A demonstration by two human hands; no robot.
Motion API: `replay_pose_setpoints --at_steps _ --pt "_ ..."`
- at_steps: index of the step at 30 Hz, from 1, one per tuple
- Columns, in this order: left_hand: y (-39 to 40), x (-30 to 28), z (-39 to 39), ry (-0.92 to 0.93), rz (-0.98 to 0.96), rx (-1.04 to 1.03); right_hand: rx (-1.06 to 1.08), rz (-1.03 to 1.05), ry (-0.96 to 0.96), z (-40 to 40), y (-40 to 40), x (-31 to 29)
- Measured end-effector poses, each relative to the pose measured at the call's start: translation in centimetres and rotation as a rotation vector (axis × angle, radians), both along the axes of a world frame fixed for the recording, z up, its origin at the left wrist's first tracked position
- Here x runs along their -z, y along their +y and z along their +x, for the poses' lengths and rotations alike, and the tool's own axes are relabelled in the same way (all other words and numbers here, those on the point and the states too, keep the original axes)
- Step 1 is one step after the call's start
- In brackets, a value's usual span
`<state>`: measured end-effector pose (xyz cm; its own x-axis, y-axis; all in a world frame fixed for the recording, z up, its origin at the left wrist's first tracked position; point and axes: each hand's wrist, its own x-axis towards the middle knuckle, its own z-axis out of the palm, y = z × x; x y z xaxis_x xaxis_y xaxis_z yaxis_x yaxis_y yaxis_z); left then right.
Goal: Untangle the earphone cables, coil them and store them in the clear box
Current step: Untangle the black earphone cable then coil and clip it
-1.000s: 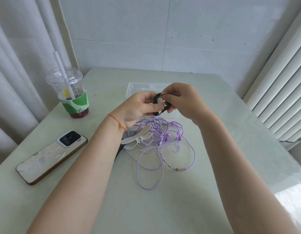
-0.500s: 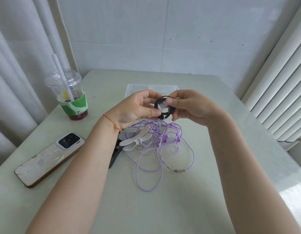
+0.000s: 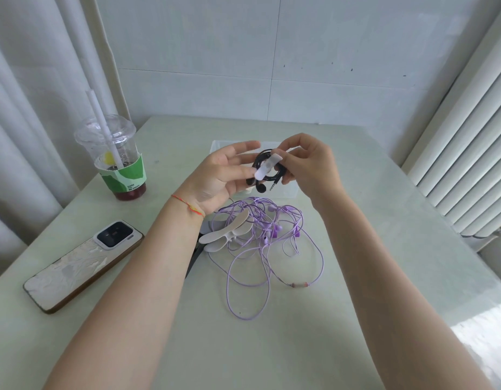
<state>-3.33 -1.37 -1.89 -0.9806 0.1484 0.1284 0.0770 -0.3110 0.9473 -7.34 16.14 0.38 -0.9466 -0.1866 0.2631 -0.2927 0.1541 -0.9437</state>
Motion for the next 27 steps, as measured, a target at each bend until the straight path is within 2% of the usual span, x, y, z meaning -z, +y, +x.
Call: replay_pose_setpoints --at_steps 3,5,11,16,23,27 --pt "-0.1 -0.3 0.0 -0.025 0.149 0.07 0.059 -0.003 0.016 0.0 0.2 -0.1" --pt "0.3 -0.4 0.1 -0.029 0.167 0.071 0.059 -0.006 0.009 0.0 0.3 -0.2" --pt "0.6 -0.3 0.0 -0.057 0.102 0.03 -0.032 0.022 -0.009 -0.4 0.9 -0.2" --pt "0.7 -0.4 0.0 -0.095 -0.025 -0.046 -0.124 0.071 -0.05 -0.7 1.6 -0.2" --pt "0.9 -0.8 0.5 -0.17 -0.127 0.002 -0.052 0.037 -0.034 -0.6 1.0 0.0" --pt "1.0 -0.9 0.5 -0.169 -0.043 -0.021 -0.027 0.073 -0.026 -0.5 0.7 0.2"
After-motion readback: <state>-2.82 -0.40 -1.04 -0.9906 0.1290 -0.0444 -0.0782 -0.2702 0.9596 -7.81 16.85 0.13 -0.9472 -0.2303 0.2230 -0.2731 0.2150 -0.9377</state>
